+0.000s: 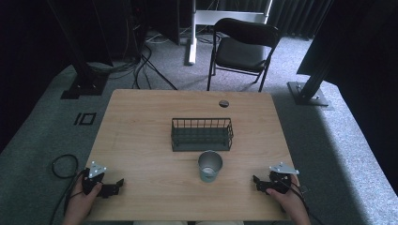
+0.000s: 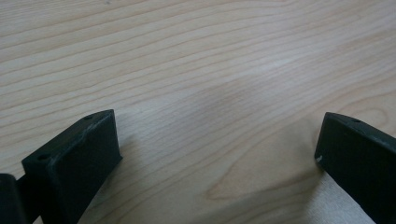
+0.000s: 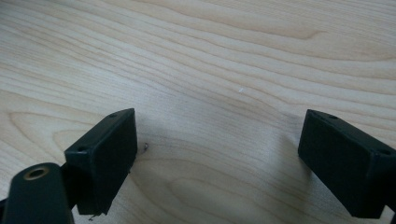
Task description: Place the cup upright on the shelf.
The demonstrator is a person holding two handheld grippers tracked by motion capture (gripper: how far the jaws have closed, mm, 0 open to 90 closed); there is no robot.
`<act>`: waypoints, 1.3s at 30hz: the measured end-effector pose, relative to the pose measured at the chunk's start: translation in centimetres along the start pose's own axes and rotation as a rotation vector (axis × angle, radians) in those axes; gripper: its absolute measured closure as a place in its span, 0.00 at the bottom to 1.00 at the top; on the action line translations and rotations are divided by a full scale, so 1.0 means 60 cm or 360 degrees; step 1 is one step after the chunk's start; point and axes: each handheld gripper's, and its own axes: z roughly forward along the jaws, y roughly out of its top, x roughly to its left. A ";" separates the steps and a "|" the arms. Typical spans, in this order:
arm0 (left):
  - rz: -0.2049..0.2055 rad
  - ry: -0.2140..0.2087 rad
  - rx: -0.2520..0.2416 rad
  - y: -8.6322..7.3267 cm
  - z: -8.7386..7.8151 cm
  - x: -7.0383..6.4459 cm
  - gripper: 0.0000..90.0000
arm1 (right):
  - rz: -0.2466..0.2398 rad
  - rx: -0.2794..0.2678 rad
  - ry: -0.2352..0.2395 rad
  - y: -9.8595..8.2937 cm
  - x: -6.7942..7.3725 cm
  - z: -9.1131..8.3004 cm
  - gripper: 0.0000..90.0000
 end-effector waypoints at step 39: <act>0.0034 -0.0033 0.0000 -0.001 -0.001 -0.002 0.00 | -0.0181 -0.0074 0.0238 0.011 0.033 -0.009 0.13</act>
